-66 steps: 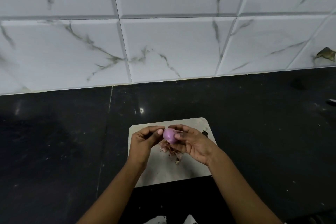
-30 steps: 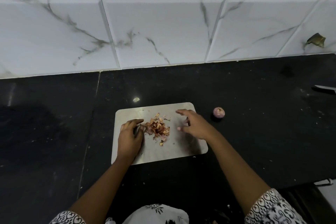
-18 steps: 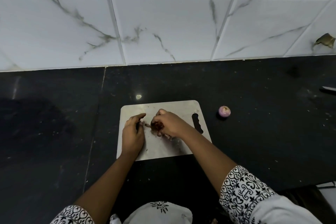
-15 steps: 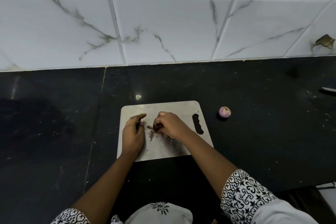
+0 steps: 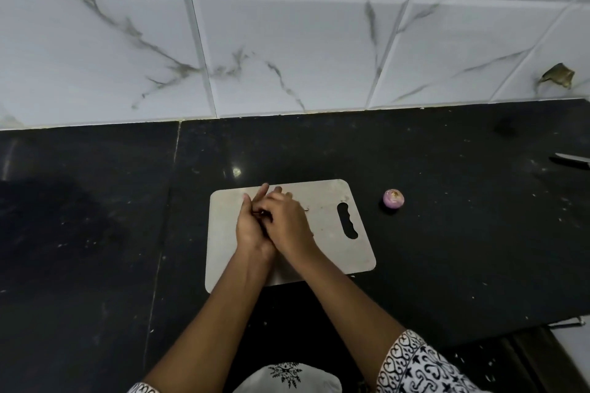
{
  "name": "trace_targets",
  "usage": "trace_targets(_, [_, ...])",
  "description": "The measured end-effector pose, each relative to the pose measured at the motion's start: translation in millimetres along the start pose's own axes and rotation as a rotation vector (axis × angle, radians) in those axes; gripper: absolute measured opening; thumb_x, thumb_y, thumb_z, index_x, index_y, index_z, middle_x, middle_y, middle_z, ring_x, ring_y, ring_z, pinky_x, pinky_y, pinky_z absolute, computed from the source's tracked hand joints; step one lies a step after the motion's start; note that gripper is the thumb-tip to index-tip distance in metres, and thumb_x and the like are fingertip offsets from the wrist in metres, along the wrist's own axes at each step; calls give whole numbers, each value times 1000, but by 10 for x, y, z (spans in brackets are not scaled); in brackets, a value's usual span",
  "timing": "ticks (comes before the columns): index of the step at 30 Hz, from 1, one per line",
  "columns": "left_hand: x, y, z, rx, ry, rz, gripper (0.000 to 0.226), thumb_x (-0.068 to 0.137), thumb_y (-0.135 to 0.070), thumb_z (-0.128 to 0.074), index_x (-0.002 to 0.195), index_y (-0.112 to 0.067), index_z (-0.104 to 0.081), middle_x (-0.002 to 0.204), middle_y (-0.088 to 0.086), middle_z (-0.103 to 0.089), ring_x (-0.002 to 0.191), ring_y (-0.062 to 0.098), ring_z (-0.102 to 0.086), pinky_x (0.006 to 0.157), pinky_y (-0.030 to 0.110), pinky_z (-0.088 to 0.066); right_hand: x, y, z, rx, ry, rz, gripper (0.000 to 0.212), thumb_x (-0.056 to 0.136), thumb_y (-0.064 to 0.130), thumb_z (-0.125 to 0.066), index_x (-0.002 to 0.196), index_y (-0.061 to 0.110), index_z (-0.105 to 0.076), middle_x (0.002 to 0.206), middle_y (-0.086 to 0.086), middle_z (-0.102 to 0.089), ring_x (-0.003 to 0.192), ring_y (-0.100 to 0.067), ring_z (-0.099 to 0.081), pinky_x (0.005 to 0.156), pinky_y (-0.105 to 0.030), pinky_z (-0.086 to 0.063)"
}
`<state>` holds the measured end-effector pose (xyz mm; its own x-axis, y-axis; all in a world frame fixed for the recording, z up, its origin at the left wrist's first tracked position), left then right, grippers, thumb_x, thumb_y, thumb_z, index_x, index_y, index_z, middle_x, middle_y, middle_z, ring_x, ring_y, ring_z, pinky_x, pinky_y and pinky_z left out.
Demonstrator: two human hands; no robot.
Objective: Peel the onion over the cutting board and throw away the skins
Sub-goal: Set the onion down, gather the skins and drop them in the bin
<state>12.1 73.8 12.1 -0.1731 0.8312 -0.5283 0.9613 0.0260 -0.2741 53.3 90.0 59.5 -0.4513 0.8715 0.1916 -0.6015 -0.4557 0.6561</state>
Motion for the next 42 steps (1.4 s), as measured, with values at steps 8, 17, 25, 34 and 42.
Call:
trace_targets(8, [-70, -84, 310, 190, -232, 83, 45, 102, -39, -28, 101, -6, -59, 99, 12, -61, 91, 24, -57, 82, 31, -43, -200, 58, -149, -598, 324, 403, 29, 92, 27, -49, 119, 22, -57, 158, 2, -7, 145, -23, 5, 111, -52, 13])
trace_targets(17, [53, -370, 386, 104, -301, 32, 44, 100, -37, -35, 60, -18, -38, 31, -8, -29, 22, 4, -23, 25, 14, -15, -33, -360, 411, 201, 282, -145, 44, 85, 14, -65, 127, 20, -52, 129, 2, -57, 119, -11, -51, 101, -26, -40])
trace_targets(25, [104, -499, 485, -10, -228, 20, 43, 100, -34, -32, 61, -17, -39, 34, -7, -32, 25, 4, -28, 27, 14, -17, -146, -646, -19, -183, 304, -37, 41, 95, 21, -46, 136, 17, -41, 145, -8, -37, 134, -23, -32, 108, -35, -29])
trace_targets(34, [127, -559, 541, -47, -199, -17, 47, 101, -32, -28, 58, -17, -38, 35, -6, -32, 27, 6, -29, 27, 15, -21, -454, -284, -184, -344, 390, 296, 41, 92, 24, -33, 118, 7, -59, 127, -12, -54, 119, -28, -45, 88, -40, -47])
trace_targets(42, [110, -481, 538, -15, -219, -24, 45, 100, -31, -30, 59, -17, -41, 37, -6, -35, 29, 6, -31, 31, 15, -23, -410, -853, 287, -413, 143, 398, 25, 83, 18, -47, 85, 19, -72, 87, 7, -71, 95, -15, -56, 95, -36, -41])
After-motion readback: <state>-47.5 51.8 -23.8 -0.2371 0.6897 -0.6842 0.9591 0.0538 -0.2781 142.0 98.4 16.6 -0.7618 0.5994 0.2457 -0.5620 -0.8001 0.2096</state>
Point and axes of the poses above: each hand's wrist, its own x-axis towards the middle knuckle, its own z-axis out of the back of the hand, y = z × x, the point moved 5 cm from there along x, towards the middle knuckle
